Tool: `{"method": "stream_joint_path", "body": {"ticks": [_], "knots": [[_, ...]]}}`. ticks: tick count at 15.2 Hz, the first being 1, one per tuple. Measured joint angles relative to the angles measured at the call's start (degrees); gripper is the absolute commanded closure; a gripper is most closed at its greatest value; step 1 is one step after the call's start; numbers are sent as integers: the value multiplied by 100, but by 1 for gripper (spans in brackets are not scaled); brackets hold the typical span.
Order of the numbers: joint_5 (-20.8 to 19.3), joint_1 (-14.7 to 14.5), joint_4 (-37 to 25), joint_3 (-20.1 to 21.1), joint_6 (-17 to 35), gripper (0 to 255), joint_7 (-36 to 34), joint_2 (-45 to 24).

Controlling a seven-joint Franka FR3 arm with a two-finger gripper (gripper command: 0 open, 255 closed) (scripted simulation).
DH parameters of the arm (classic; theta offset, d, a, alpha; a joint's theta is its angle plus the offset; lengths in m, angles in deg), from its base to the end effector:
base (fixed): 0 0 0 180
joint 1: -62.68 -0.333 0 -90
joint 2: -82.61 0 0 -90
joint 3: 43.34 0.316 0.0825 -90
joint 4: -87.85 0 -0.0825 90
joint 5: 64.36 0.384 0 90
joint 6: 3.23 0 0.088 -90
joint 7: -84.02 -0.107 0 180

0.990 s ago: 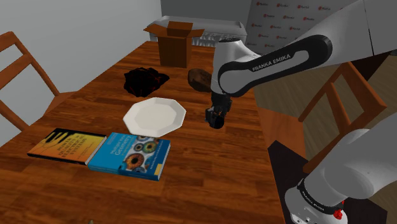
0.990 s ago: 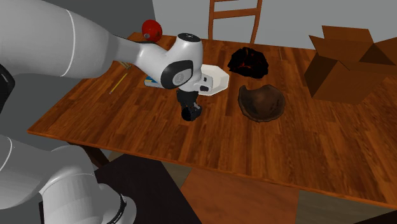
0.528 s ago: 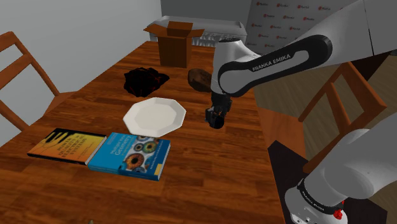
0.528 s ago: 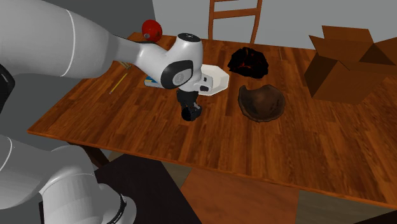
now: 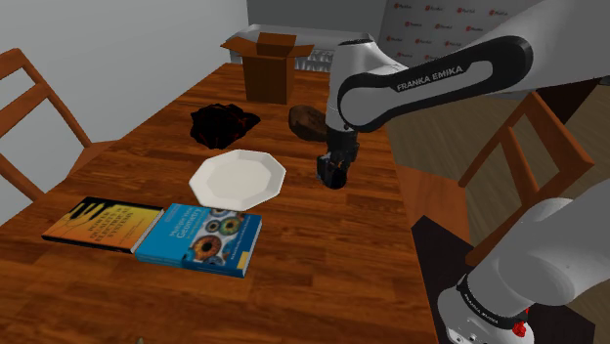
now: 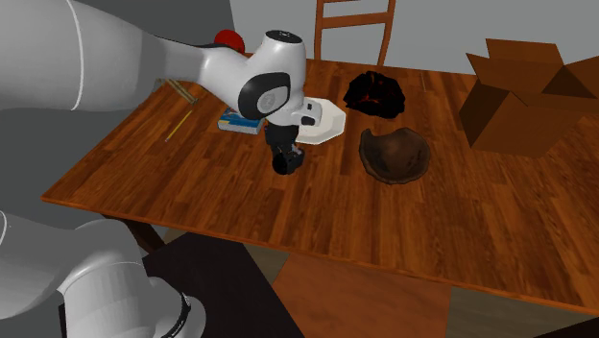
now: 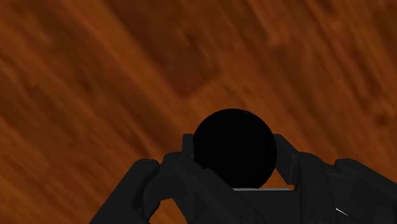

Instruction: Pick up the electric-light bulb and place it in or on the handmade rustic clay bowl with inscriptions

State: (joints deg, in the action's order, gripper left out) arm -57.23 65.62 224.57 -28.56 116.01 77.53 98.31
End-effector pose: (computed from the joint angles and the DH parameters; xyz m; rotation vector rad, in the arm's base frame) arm 0.4400 0.1004 0.4185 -3.1087 -0.0309 0.0667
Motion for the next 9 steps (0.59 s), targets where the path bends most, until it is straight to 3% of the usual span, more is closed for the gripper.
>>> {"method": "stream_joint_path", "body": {"ticks": [9], "knots": [[-3, 10, -509, -59, -740, 255, 1, 234]]}}
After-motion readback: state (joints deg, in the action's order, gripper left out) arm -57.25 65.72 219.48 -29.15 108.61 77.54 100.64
